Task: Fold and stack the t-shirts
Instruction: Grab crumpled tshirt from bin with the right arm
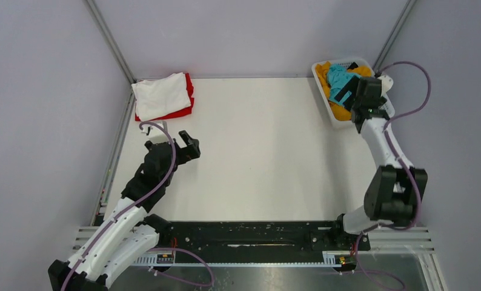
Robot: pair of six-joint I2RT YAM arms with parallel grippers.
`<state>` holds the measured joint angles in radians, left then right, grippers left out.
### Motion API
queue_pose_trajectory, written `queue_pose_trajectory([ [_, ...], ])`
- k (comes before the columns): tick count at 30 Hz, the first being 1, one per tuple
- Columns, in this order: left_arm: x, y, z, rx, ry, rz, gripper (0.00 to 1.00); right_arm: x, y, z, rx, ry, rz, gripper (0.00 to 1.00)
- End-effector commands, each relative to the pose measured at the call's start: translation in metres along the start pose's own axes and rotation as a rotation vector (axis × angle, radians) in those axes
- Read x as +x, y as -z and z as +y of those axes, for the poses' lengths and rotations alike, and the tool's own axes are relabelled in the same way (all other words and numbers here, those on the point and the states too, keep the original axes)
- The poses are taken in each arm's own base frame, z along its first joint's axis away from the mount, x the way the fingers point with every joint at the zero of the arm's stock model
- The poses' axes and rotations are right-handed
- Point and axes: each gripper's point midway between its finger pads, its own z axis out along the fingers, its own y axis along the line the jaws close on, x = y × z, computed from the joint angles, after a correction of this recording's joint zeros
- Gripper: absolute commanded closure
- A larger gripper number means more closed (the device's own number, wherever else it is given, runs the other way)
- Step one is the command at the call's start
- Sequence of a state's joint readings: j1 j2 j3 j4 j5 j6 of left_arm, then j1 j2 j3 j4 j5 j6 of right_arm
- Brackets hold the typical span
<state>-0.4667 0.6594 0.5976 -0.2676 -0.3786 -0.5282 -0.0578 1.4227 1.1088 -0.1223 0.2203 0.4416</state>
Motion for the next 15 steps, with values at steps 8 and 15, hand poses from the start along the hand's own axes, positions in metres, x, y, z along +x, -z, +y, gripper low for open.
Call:
queue_pose_trajectory([
  [8, -0.009, -0.018, -0.001, -0.039, -0.02, -0.037, 0.01, -0.051, -0.158, 0.023, 0.021, -0.456, 0.047, 0.1],
  [15, -0.01, -0.02, 0.0, -0.044, -0.026, -0.051, 0.01, -0.04, -0.221, 0.044, -0.026, -0.492, 0.131, 0.14],
])
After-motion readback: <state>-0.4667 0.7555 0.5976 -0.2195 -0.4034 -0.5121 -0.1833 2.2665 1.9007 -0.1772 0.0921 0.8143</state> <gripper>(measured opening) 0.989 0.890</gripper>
